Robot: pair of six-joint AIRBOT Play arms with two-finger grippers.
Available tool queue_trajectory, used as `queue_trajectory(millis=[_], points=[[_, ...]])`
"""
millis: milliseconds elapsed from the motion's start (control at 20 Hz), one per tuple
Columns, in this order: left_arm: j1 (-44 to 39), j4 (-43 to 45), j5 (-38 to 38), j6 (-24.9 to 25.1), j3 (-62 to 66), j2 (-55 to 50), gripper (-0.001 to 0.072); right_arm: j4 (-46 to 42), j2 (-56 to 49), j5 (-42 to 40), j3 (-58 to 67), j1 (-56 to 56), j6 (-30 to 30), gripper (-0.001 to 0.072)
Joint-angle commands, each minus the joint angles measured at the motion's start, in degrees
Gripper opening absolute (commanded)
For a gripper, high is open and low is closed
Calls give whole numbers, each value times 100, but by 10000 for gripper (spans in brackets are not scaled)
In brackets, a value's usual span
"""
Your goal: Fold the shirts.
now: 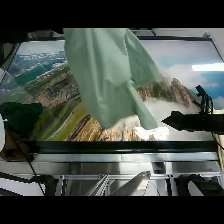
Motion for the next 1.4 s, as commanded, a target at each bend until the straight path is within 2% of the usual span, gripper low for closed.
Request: queue_trajectory(millis=[0,50,100,150,200,250,400,550,700,850,1000,1050,1100,1300,1350], points=[[-153,1340,-225,-308,-2,-129,26,-44,2,39,-2,4,-175,30],[-96,1895,-358,-385,-2,-164,251,-44,4,55,-2,4,-225,31],[-22,2555,-442,-564,-2,-208,531,-42,4,52,-2,4,-223,32],[50,3102,-494,-754,-2,-243,720,-39,2,52,-2,4,-223,137],[151,3637,-597,-874,-2,-269,720,-42,2,48,-2,4,-223,405],[247,4046,-658,-975,-61,-269,719,-42,-9,44,-2,4,-251,495],[623,4365,-885,-1110,-975,-31,719,-46,-297,140,-4,4,-487,494],[918,4441,-789,-887,-2927,599,718,-127,-984,245,-4,4,-872,495],[970,5471,-83,-791,-4999,1196,718,-520,-1803,219,-4,4,-911,494],[776,5499,540,-516,-6290,1331,700,-667,-2472,197,-4,4,-911,493],[278,5497,1200,-461,-6822,1329,700,-669,-2863,197,-11,7,-914,483],[59,5499,1412,-459,-6898,1329,700,-645,-2942,197,-11,7,-979,394],[-144,5477,1574,-459,-6948,1327,700,-603,-2992,184,-11,7,-1023,360],[-946,4798,2098,-258,-6942,1156,698,94,-3082,157,-11,11,-1497,355],[-1099,4754,2100,-260,-6843,1010,697,286,-3084,160,-11,11,-1624,260]])
